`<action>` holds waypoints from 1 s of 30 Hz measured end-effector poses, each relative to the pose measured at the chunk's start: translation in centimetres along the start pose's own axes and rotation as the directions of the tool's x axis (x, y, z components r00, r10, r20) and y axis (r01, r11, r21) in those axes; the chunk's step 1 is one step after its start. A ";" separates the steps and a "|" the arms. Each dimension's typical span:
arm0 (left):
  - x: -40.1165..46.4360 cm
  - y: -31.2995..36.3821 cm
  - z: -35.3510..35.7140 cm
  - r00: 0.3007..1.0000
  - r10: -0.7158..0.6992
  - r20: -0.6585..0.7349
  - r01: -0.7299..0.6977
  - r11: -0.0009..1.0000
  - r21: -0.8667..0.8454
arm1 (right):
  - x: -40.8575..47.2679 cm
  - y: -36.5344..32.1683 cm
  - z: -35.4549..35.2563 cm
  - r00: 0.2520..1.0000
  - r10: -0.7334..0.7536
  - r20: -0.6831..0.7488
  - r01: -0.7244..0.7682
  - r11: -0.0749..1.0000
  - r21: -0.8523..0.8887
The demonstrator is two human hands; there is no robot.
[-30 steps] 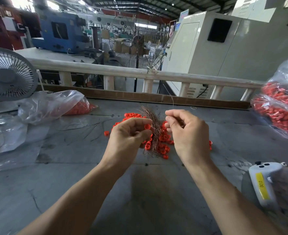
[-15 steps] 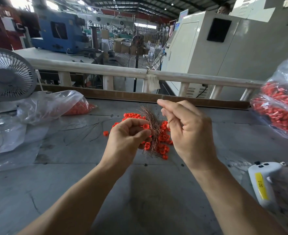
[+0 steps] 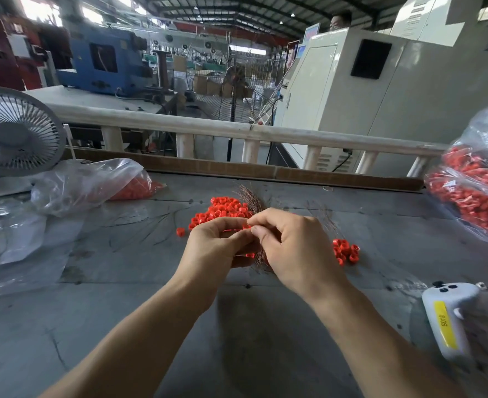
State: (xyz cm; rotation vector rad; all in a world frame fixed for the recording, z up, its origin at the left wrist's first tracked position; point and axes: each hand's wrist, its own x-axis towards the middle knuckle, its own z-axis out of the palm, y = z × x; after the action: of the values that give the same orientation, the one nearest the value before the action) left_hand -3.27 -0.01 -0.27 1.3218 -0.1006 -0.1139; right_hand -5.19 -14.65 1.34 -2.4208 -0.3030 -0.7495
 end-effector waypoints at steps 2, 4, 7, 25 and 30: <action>0.0 0.0 -0.1 1.000 0.030 -0.001 -0.030 0.999 0.040 | -0.1 0.1 0.0 1.000 0.018 0.016 -0.018 0.999 0.028; 0.0 0.0 -0.1 0.999 0.049 -0.003 -0.049 0.997 0.059 | 0.0 0.3 0.1 0.999 0.039 0.033 -0.040 0.998 0.053; 0.1 -0.2 0.0 0.997 0.075 0.003 -0.075 0.995 0.061 | 0.1 0.4 0.2 0.998 0.065 0.025 -0.067 0.994 0.086; 0.2 0.2 -0.4 0.977 0.211 -0.036 -0.210 0.977 0.032 | 0.2 0.2 -0.4 0.995 0.096 -0.029 -0.087 0.968 0.234; 0.2 0.2 -0.4 0.976 0.217 -0.033 -0.216 0.976 0.028 | 0.2 0.2 -0.5 0.997 0.064 -0.042 -0.054 0.979 0.197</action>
State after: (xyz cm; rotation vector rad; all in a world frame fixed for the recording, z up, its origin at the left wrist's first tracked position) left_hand -3.04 0.39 -0.19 1.3281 -0.2159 0.0967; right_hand -5.14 -15.05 1.69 -2.2136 -0.2716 -0.7152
